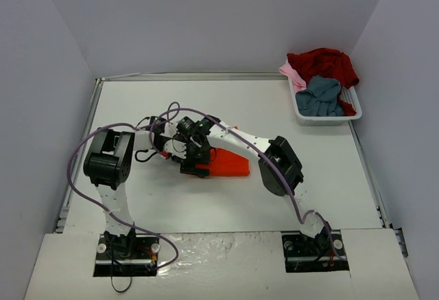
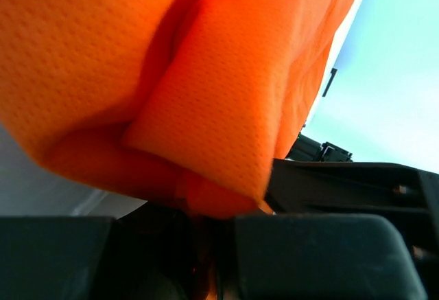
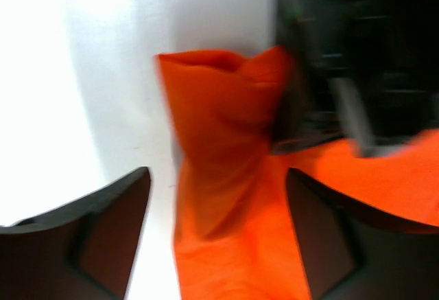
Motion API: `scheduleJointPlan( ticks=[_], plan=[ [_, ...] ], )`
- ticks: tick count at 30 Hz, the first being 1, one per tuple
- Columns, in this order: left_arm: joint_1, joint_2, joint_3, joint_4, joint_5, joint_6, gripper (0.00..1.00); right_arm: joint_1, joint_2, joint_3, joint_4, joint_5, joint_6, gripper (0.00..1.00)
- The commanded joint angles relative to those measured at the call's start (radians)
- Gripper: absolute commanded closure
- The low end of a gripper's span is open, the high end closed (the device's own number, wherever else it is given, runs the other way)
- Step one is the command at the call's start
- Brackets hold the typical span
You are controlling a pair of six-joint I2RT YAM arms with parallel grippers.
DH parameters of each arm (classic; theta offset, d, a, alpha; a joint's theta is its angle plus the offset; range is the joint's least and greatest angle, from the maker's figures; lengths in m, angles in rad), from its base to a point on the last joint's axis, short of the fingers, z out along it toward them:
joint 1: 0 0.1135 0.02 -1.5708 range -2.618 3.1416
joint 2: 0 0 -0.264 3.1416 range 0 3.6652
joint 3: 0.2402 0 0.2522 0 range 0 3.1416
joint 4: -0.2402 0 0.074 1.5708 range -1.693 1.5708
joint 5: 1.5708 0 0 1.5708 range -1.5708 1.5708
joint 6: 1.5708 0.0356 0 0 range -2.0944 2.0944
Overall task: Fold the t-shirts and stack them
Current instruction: Put the neatly folded tshirt into the corner of the board with the left arm
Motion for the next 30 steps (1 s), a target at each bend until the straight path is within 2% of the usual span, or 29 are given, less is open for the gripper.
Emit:
scheduleJointPlan(
  ticks=[1, 6, 10, 15, 19, 21, 22, 23, 27, 30],
  plan=[
    [0.013, -0.091, 0.049, -0.057, -0.009, 0.064, 0.98, 0.008, -0.069, 0.039, -0.169, -0.139, -0.041, 0.22],
    [0.025, -0.143, 0.049, -0.074, -0.018, 0.083, 0.97, 0.008, -0.225, -0.058, -0.343, -0.311, -0.115, 0.16],
    [0.034, -0.153, 0.064, -0.12, -0.038, 0.121, 0.98, -0.032, -0.398, -0.196, -0.36, -0.251, -0.135, 0.14],
    [0.077, -0.115, 0.171, -0.258, -0.061, 0.234, 0.98, -0.221, -0.477, -0.38, -0.353, -0.188, -0.148, 0.16],
    [0.145, -0.047, 0.283, -0.462, -0.093, 0.403, 0.98, -0.338, -0.52, -0.503, -0.279, -0.196, -0.15, 0.16],
    [0.192, -0.036, 0.332, -0.507, -0.119, 0.455, 0.98, -0.398, -0.553, -0.555, -0.225, -0.202, -0.12, 0.16],
    [0.197, -0.032, 0.346, -0.554, -0.137, 0.499, 0.98, -0.415, -0.561, -0.569, -0.167, -0.199, -0.109, 0.16],
    [0.25, -0.032, 0.356, -0.565, -0.142, 0.517, 0.98, -0.43, -0.567, -0.58, -0.147, -0.196, -0.104, 0.16],
    [0.327, -0.025, 0.396, -0.646, -0.187, 0.619, 0.98, -0.492, -0.554, -0.612, -0.091, -0.183, -0.072, 0.16],
    [0.395, 0.007, 0.475, -0.793, -0.207, 0.76, 0.98, -0.515, -0.546, -0.635, -0.048, -0.18, -0.052, 0.14]
  ],
)
